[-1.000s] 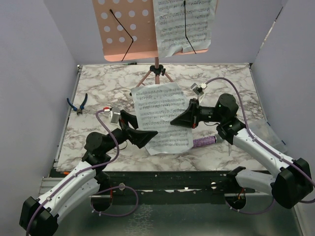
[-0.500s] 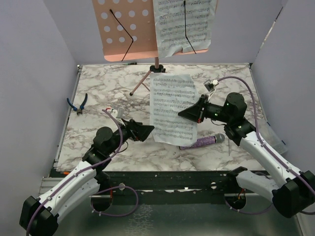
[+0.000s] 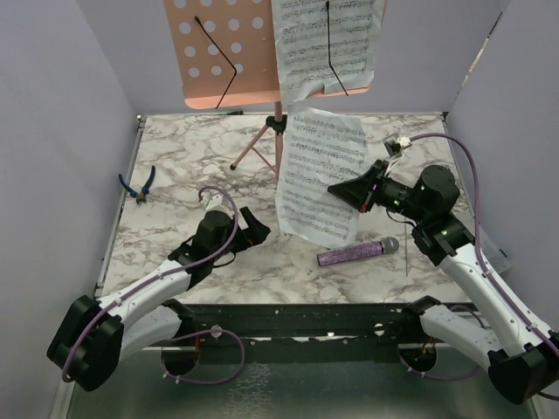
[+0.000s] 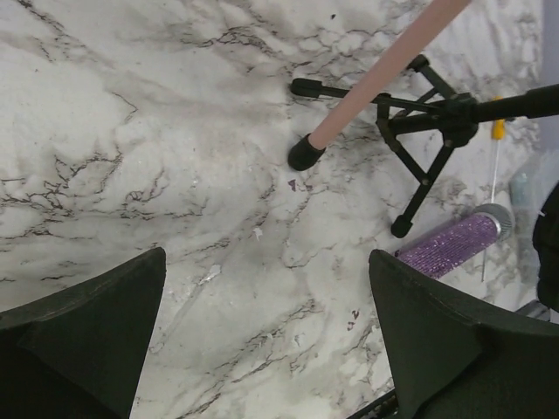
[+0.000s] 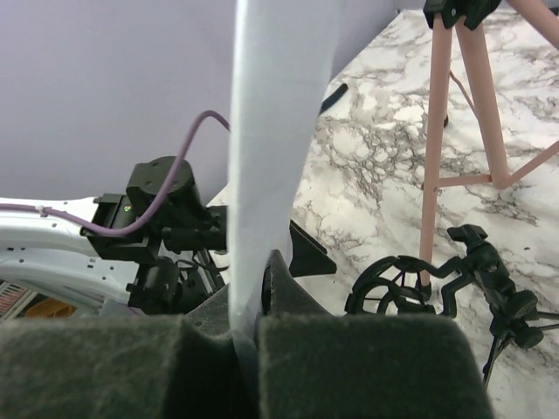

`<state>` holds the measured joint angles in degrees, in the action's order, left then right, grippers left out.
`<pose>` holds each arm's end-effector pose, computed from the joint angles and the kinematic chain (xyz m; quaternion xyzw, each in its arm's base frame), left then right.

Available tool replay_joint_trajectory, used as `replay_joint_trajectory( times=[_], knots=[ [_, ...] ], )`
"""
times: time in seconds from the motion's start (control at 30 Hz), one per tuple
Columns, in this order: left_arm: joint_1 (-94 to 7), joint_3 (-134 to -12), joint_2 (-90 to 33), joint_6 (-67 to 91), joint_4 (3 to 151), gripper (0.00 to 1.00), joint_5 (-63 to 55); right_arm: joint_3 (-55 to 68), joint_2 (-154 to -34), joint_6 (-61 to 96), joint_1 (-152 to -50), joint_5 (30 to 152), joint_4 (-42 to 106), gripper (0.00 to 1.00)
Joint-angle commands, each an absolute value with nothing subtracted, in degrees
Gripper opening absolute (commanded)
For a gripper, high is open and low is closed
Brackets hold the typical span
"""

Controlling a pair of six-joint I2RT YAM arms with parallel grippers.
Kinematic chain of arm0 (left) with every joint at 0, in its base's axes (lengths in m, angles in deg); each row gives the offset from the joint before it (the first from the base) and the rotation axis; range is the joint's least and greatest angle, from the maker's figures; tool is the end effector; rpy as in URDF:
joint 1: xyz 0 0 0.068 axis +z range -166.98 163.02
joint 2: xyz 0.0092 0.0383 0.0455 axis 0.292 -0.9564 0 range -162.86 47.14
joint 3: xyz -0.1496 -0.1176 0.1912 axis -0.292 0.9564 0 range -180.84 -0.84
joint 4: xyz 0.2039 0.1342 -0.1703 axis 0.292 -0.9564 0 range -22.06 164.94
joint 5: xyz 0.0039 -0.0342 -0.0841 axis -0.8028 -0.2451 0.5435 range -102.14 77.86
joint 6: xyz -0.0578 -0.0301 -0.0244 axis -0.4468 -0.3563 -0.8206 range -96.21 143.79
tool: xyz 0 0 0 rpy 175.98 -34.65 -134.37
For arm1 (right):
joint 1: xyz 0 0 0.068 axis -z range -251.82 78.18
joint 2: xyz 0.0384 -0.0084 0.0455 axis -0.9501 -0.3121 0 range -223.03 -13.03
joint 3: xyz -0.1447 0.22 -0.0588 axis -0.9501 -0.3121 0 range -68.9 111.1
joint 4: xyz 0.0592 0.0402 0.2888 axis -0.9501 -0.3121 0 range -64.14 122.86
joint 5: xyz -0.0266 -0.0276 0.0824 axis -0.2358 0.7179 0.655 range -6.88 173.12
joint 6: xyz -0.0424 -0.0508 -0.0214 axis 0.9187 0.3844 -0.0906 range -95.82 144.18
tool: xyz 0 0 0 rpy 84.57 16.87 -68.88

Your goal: Set up the instrument practice props

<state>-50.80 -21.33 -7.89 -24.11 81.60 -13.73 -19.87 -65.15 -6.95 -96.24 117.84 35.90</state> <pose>0.2113 -0.1396 0.1549 -0.1121 0.8492 -0.3286 0.3979 0.2291 0.1394 0.3640 -0.1711 0.6863 0.5012 0.4986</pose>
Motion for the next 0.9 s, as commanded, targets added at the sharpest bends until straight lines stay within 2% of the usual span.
replay_joint_trajectory(
  times=[0.0,0.07,0.2,0.43,0.87],
  knots=[
    [-50.15,-28.83,-13.77,-21.94,75.67,0.99,-13.27,-16.14,-65.94,-5.20,-96.16,118.86,34.25,0.01],
    [-50.12,-30.48,-15.27,-18.01,75.27,0.99,-12.17,-14.90,-66.62,-4.81,-96.16,120.70,34.43,0.00],
    [-50.11,-29.74,-15.05,-19.74,75.34,0.99,-16.43,-11.78,-68.92,-3.21,-96.16,125.27,34.24,0.01],
    [-50.11,-32.13,-10.54,-13.70,75.03,0.99,-13.95,-7.04,-71.98,-1.88,-96.16,129.29,33.30,0.01],
    [-50.11,-47.83,-4.93,-3.02,63.09,0.99,-15.69,-3.25,-73.98,2.40,-96.25,145.75,32.11,0.01]
  ],
)
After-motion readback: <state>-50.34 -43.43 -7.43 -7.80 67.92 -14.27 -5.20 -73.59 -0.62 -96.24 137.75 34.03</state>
